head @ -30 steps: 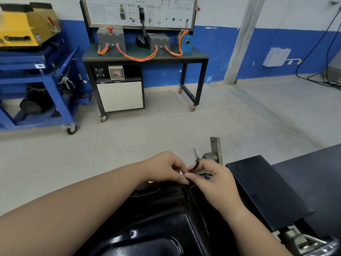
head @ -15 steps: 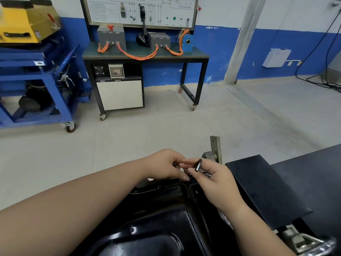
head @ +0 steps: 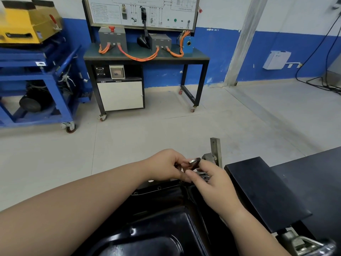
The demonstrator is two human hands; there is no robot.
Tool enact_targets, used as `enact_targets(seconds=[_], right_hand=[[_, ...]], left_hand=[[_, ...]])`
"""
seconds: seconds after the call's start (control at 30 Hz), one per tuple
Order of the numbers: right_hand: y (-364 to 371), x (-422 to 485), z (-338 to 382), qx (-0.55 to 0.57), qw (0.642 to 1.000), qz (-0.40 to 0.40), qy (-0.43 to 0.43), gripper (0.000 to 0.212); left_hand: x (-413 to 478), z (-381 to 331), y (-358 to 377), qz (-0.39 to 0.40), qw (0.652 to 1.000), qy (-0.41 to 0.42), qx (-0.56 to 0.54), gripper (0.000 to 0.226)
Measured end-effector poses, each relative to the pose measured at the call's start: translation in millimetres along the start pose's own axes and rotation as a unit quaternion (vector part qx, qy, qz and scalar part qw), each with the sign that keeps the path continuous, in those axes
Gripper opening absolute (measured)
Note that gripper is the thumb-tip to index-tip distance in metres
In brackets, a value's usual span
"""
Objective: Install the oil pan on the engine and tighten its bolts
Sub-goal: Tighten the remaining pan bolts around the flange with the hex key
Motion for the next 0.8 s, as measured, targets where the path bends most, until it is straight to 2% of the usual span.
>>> enact_targets(seconds=[0.13, 0.23, 0.33, 0.4, 0.53, 0.63, 0.7, 0.8], right_hand=[[-3, -4, -2, 0.007, 1.0, -0.004, -0.001, 0.036], [-7, -3, -9, 0.028, 0.998, -0.04, 0.031, 0.024], [-8, -1, -9, 0.003, 0.997, -0.063, 0.044, 0.011], [-8, 0, -9, -0.018, 0.996, -0.067, 0.05, 0.018], [-6, 1, -4, -0.03, 0.999, -0.03, 0.024, 0.013], [-4, 0, -2, -0.004, 1.0, 0.012, 0.012, 0.035], [-5, 0, -3, 0.021, 1.0, 0.014, 0.019, 0.037], [-8, 0, -3, 0.026, 0.999, -0.014, 0.024, 0.028]], left_hand=[[-1, 1, 3, 0.019, 1.0, 0.0, -0.008, 0.02], [-2, 3, 1, 0.01, 1.0, -0.008, -0.005, 0.025], [-2, 0, 0, 0.001, 1.0, -0.008, 0.012, 0.024], [-1, -4, 3, 0.007, 1.0, 0.001, 0.018, 0.029], [-2, -4, 2, 0.006, 1.0, 0.001, 0.002, 0.036], [-4, -2, 0, 0.014, 1.0, -0.007, -0.014, 0.021], [-4, 0, 0, 0.02, 0.999, -0.018, -0.02, 0.022], [-4, 2, 1, 0.02, 0.999, -0.023, -0.021, 0.028]])
Point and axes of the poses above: each hand's wrist, its own x-axis towards the middle knuckle, its own y-axis out of the palm, z = x × y, the point moved 7 cm from there along x, towards the middle knuckle, and after that the axes turned 15 degrees about z, right-handed, at the moved point
